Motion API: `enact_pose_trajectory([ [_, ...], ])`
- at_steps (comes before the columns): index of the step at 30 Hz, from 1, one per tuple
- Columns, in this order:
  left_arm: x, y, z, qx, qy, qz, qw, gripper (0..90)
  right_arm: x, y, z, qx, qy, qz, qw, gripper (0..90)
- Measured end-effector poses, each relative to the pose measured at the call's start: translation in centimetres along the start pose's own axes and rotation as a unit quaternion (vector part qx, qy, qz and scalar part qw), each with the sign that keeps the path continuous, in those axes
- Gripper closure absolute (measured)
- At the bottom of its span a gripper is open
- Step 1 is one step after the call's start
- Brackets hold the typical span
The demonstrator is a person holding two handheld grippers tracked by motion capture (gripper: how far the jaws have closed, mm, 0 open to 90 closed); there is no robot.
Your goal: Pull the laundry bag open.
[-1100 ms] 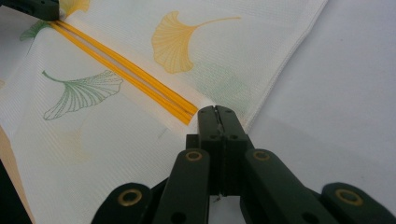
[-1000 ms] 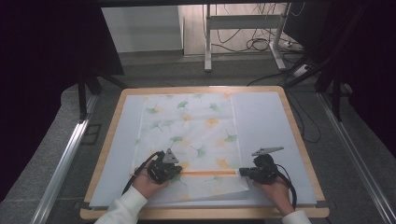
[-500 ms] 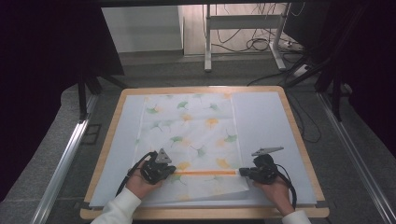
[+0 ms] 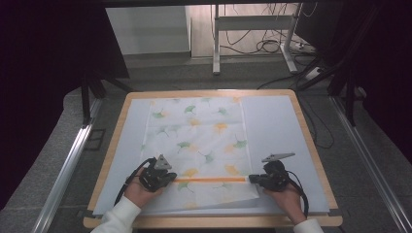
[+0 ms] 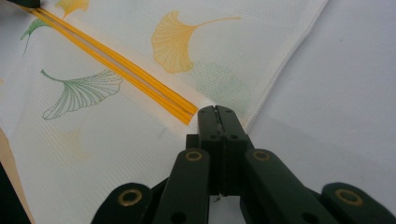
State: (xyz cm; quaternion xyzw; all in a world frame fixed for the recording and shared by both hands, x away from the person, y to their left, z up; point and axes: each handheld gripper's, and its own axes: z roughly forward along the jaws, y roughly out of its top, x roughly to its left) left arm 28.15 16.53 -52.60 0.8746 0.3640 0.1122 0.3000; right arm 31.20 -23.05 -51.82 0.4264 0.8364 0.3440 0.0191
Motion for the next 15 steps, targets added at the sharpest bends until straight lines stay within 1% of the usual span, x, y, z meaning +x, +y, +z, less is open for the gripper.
enact_pose_trajectory([
  [2, 0.1, -0.1, -0.1, 0.000, 0.000, -0.002, 1.0000, 90.0, 0.0, 0.0, 0.0, 0.000, 0.000, 0.000, 1.0000, 89.4],
  [6, 0.2, -0.4, -0.3, 0.002, 0.007, -0.004, 1.0000, 90.0, 0.0, 0.0, 0.0, 0.000, 0.000, -0.001, 1.0000, 89.4],
  [15, 0.9, -1.4, -0.9, 0.000, 0.012, -0.018, 0.9998, 90.0, 0.0, 0.0, 0.0, 0.000, 0.000, -0.001, 1.0000, 89.4],
])
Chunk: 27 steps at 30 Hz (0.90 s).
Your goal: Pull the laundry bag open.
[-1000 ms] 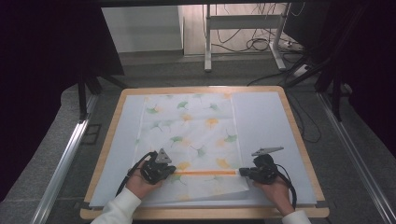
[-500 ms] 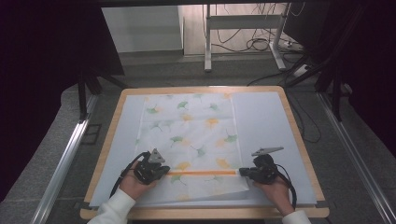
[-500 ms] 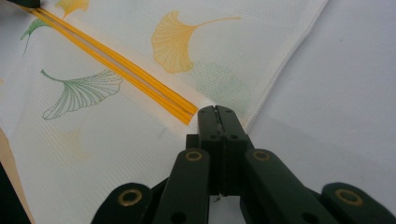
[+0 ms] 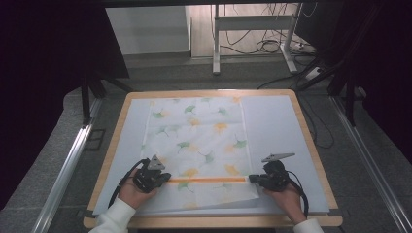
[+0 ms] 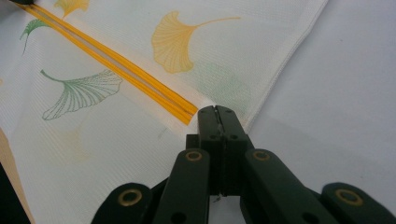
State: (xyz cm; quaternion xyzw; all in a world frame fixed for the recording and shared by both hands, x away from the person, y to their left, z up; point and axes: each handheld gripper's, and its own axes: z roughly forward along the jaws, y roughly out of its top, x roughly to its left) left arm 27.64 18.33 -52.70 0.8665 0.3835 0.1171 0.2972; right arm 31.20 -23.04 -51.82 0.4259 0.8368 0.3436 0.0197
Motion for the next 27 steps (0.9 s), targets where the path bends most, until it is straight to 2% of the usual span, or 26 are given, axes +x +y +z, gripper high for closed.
enact_pose_trajectory([
  [12, 1.1, -1.3, -0.9, 0.003, 0.014, -0.015, 0.9998, 90.0, 0.0, 0.0, 0.0, 0.000, 0.000, 0.001, 1.0000, 89.4],
  [27, 3.1, -3.4, -2.3, 0.000, 0.022, -0.049, 0.9986, 90.0, 0.0, 0.0, 0.0, -0.001, 0.001, 0.003, 1.0000, 89.4],
])
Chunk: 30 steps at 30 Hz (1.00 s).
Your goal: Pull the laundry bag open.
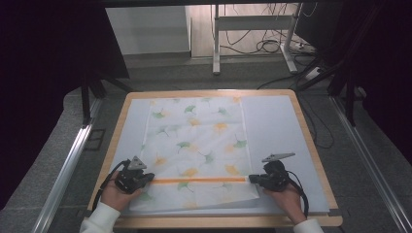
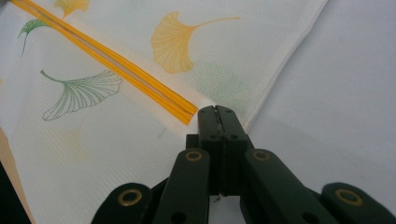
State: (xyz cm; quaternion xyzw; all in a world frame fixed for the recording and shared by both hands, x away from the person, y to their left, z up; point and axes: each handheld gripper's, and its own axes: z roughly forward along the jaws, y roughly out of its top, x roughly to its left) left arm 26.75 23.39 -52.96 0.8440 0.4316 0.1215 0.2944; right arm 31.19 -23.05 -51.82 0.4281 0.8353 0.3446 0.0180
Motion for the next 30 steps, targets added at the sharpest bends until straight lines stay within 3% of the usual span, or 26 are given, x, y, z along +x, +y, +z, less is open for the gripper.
enact_pose_trajectory([
  [30, 1.5, -1.7, -1.2, 0.001, 0.015, -0.017, 0.9997, 90.0, 0.0, 0.0, 0.0, 0.000, -0.001, -0.005, 1.0000, 89.4],
])
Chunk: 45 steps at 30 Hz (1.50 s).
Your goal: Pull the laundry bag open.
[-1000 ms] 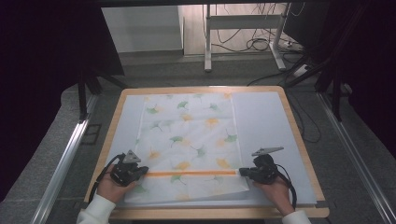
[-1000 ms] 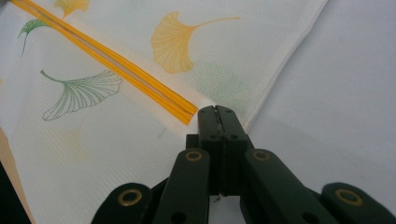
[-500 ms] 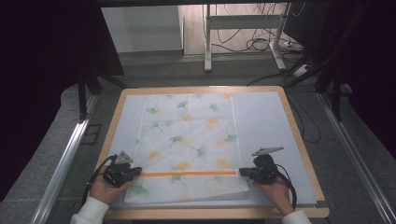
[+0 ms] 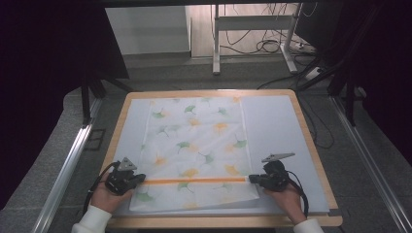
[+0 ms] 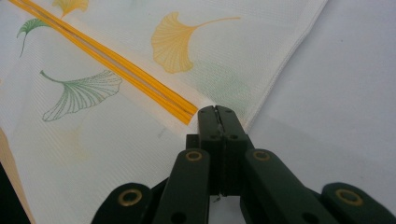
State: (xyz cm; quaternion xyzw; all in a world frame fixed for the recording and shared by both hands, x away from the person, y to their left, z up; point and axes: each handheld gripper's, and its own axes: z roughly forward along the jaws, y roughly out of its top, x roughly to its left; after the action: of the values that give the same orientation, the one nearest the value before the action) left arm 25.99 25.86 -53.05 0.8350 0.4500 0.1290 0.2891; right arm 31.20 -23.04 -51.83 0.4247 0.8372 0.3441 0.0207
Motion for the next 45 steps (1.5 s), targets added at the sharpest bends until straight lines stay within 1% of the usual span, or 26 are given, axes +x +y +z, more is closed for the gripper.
enact_pose_trajectory([
  [3, 0.4, -0.4, -0.3, -0.005, -0.002, -0.009, 0.9999, 90.0, 0.0, 0.0, 0.0, 0.000, 0.000, 0.001, 1.0000, 89.4],
  [6, 0.4, -0.6, -0.6, -0.008, -0.001, -0.009, 0.9999, 90.0, 0.0, 0.0, 0.0, 0.000, 0.000, 0.001, 1.0000, 89.4],
  [9, 0.5, -0.8, -0.9, -0.007, 0.017, -0.007, 0.9998, 90.0, 0.0, 0.0, 0.0, 0.000, 0.000, 0.001, 1.0000, 89.4],
  [11, 0.8, -1.0, -1.0, -0.014, 0.008, -0.017, 0.9997, 90.0, 0.0, 0.0, 0.0, 0.000, 0.000, 0.001, 1.0000, 89.4],
  [12, 0.9, -1.1, -1.0, -0.015, 0.007, -0.019, 0.9997, 90.0, 0.0, 0.0, 0.0, 0.000, 0.000, 0.001, 1.0000, 89.4],
  [15, 0.7, -0.9, -1.0, -0.011, 0.012, -0.011, 0.9998, 90.0, 0.0, 0.0, 0.0, 0.001, 0.000, 0.001, 1.0000, 89.4],
  [21, 0.7, -0.9, -0.8, -0.013, 0.013, -0.013, 0.9997, 90.0, 0.0, 0.0, 0.0, 0.000, 0.000, 0.000, 1.0000, 89.4],
  [26, 0.7, -1.0, -0.8, -0.024, 0.011, -0.018, 0.9995, 90.0, 0.0, 0.0, 0.0, 0.000, -0.001, -0.002, 1.0000, 89.3],
  [29, 0.7, -1.0, -0.8, -0.028, 0.010, -0.017, 0.9994, 89.8, 0.1, 0.0, 0.0, -0.002, -0.004, -0.004, 1.0000, 89.3],
  [32, 0.6, -1.1, -0.8, -0.039, 0.010, -0.016, 0.9991, 88.0, 0.2, -0.1, -0.1, -0.004, -0.007, -0.010, 0.9999, 89.1],
  [33, 0.5, -1.1, -0.8, -0.044, 0.011, -0.015, 0.9989, 86.4, 0.2, -0.1, -0.1, -0.005, -0.006, -0.011, 0.9999, 88.3],
  [34, 0.5, -1.1, -0.9, -0.050, 0.010, -0.013, 0.9986, 84.2, 0.2, -0.2, -0.2, -0.005, 0.000, -0.009, 0.9999, 83.9],
  [35, 0.5, -1.1, -0.9, -0.058, 0.009, -0.013, 0.9982, 80.3, 0.2, -0.2, -0.3, -0.008, 0.010, -0.009, 0.9999, 79.2],
  [36, 0.4, -1.1, -0.9, -0.063, 0.010, -0.013, 0.9979, 75.2, 0.2, -0.2, -0.5, -0.011, 0.016, -0.015, 0.9997, 76.7],
  [37, 0.4, -1.1, -1.0, -0.071, 0.013, -0.016, 0.9972, 71.8, 0.3, -0.2, -0.6, -0.017, 0.016, -0.019, 0.9996, 75.8],
  [40, 0.4, -1.0, -1.4, -0.086, 0.016, -0.030, 0.9957, 64.0, 0.5, -0.2, -1.2, -0.039, 0.032, -0.028, 0.9983, 71.6],
  [42, 0.5, -1.0, -1.6, -0.097, 0.017, -0.038, 0.9944, 59.6, 0.5, -0.2, -1.7, -0.051, 0.034, -0.033, 0.9976, 69.0],
  [43, 0.5, -1.0, -1.9, -0.114, 0.026, -0.045, 0.9921, 57.2, 0.4, -0.2, -1.8, -0.057, 0.033, -0.034, 0.9973, 68.0],
  [44, 0.6, -1.0, -2.0, -0.122, 0.027, -0.051, 0.9908, 52.8, 0.2, -0.3, -2.1, -0.063, 0.030, -0.037, 0.9969, 66.1],
  [45, 0.8, -1.0, -2.2, -0.130, 0.025, -0.058, 0.9895, 50.1, 0.1, -0.3, -2.2, -0.066, 0.028, -0.037, 0.9968, 65.1],
])
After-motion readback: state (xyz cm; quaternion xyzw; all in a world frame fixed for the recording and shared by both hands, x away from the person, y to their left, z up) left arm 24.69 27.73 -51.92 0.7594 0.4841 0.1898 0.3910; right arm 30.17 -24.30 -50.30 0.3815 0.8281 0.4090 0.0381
